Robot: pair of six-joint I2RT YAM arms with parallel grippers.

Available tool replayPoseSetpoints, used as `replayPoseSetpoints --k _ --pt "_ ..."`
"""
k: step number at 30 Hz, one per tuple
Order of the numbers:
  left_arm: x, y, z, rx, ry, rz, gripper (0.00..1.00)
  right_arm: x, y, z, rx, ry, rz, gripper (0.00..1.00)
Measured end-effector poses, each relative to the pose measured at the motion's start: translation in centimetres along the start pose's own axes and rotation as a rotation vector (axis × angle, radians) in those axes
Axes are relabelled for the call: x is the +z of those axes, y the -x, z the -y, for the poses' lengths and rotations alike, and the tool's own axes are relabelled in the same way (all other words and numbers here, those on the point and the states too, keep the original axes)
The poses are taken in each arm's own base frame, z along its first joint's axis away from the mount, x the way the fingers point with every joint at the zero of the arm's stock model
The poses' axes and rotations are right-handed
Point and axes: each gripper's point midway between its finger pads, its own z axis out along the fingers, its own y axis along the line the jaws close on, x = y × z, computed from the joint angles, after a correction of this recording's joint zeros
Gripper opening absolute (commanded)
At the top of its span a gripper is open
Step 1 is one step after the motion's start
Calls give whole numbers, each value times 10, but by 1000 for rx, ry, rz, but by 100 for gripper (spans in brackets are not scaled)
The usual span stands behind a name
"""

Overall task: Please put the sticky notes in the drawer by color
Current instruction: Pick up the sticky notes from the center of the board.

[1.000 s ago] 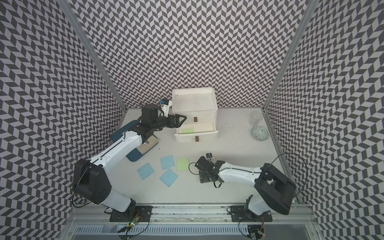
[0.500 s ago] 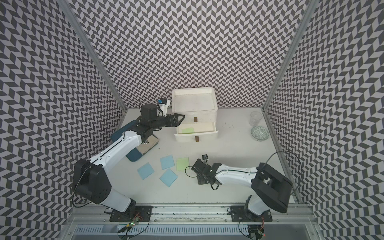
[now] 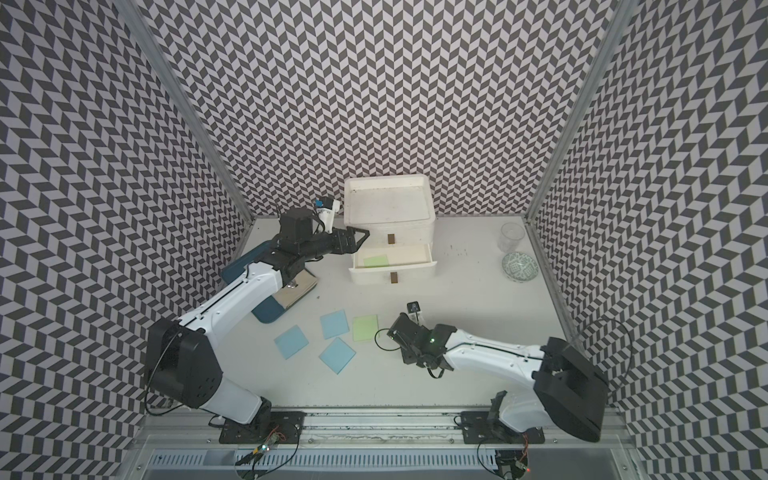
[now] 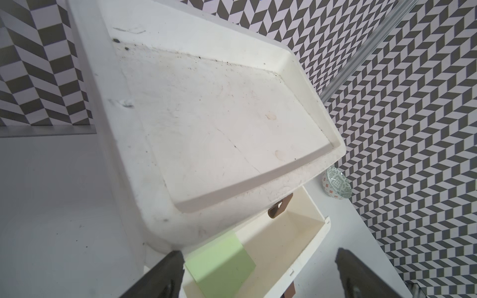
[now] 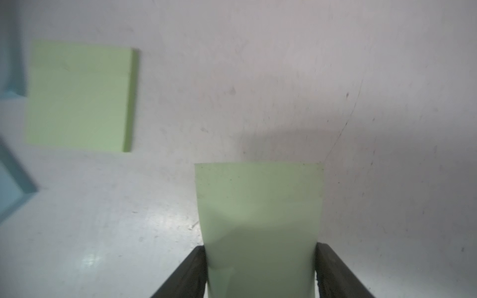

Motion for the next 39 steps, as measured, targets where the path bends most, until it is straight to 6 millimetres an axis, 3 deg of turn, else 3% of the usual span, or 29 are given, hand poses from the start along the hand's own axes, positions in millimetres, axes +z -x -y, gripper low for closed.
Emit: replayPoseSetpoints --k 3,7,13,24,32,35,38,39 --pt "2 -3 14 12 -52 -7 94 -29 43 0 54 70 145 67" --pt "6 -7 45 46 -155 -14 92 -73 96 17 132 140 362 67" --pt "9 -23 90 74 -348 -51 90 -118 142 46 197 168 575 67" --pt "11 -58 147 97 -599 -146 85 -126 166 40 174 210 633 67" --pt "12 -66 156 76 -652 -176 76 -122 176 26 160 260 631 67" --pt "12 -65 158 79 -659 -173 55 -119 175 22 153 273 622 67" --pt "11 -64 159 77 -666 -170 47 -117 175 19 148 288 616 67" --pt "11 -63 159 77 -669 -170 39 -117 175 18 146 294 615 67"
